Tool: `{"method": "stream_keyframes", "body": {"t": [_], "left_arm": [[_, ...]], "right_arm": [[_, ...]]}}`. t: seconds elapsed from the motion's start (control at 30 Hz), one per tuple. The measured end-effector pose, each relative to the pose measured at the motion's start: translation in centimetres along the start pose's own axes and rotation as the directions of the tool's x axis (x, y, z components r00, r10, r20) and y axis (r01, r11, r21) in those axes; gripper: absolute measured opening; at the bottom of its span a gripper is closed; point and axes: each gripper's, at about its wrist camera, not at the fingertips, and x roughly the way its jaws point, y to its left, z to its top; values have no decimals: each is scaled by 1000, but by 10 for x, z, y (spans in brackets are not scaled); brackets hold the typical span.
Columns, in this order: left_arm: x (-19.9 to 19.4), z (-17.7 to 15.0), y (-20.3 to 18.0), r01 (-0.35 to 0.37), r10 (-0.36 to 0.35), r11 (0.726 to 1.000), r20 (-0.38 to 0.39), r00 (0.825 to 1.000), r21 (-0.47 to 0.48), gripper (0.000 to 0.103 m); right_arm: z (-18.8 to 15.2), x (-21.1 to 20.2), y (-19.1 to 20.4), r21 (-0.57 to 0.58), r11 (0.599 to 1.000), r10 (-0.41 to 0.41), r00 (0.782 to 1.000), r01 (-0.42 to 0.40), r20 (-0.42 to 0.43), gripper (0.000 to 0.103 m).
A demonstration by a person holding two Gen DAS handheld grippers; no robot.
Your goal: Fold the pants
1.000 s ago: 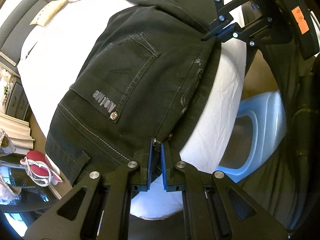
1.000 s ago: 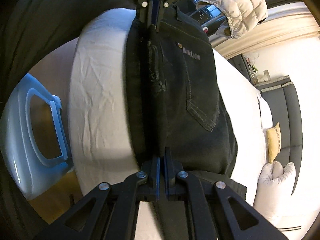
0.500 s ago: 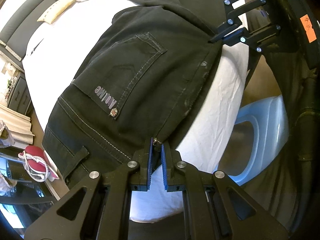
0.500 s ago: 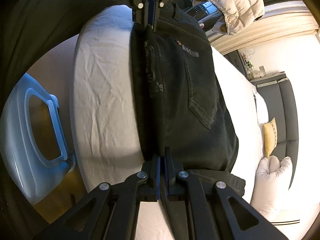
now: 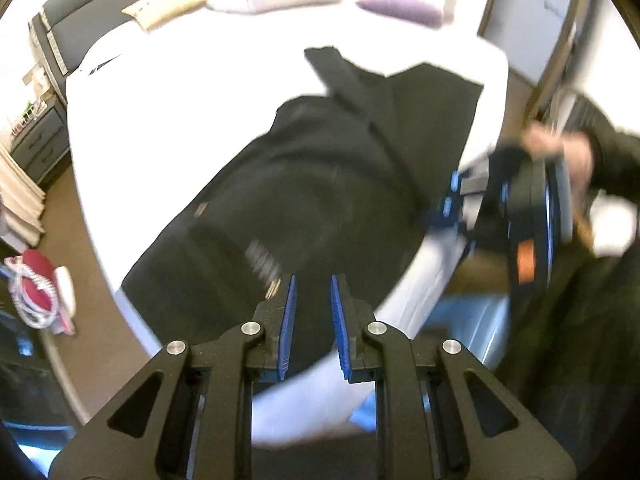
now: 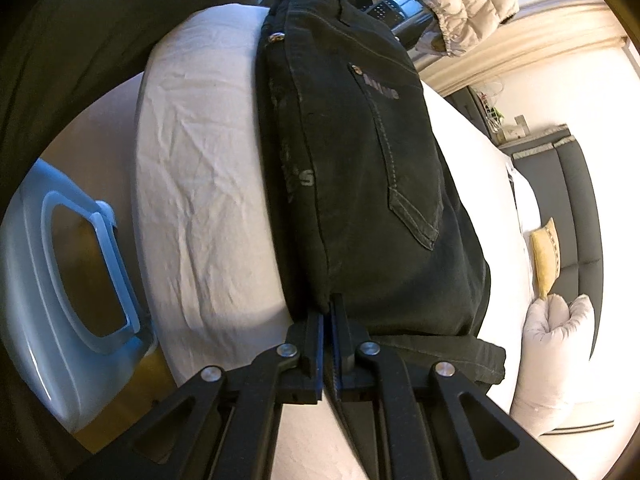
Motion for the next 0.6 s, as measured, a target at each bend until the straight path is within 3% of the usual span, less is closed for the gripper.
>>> {"method": "stream_keyframes", "body": {"t": [0.13, 0.2, 0.23, 0.3, 0.33, 0.37, 0.4, 0.47, 0.53, 0.57, 0.6], "left_arm": [[62, 25, -12, 75, -76, 995, -1, 997, -69, 17], [107, 26, -16, 62, -70, 992, -77, 995, -112, 17], [125, 21, -16, 48, -62, 991, -115, 991, -125, 17], [132, 14, -11, 70, -82, 979, -58, 995, -190, 17], [131, 13, -7, 88, -102, 970, -49, 994, -225, 17], [129, 11, -3, 98, -114, 963, -48, 992, -250, 17], [128, 10, -3, 99, -115, 962, -49, 992, -254, 17], [128, 8, -4, 93, -107, 963, -42, 993, -253, 17], [131, 7, -2, 100, -114, 957, -38, 993, -274, 17], [132, 6, -3, 107, -122, 952, -38, 992, -287, 17], [132, 7, -1, 113, -130, 948, -37, 991, -297, 17]], "right_arm": [[0, 0, -2, 69, 998, -11, 1000, 11, 7, 8], [-2, -2, -5, 126, 992, -32, 999, 30, 13, 9], [-5, -4, -8, 158, 987, -39, 999, 37, 9, 14], [-14, -17, -22, 260, 966, -28, 999, 20, 30, 32], [-21, -25, -33, 333, 942, 16, 998, -34, 58, 60], [-28, -31, -44, 398, 914, 47, 995, -78, 88, 81], [-42, -40, -68, 511, 847, 77, 985, -145, 152, 84], [-63, -38, -110, 650, 732, 104, 976, -206, 192, 84], [-95, -28, -166, 801, 549, 87, 969, -239, 229, 84], [-122, -19, -204, 876, 384, 67, 955, -293, 291, 84], [-141, -11, -229, 902, 265, 52, 939, -341, 340, 84]]}}
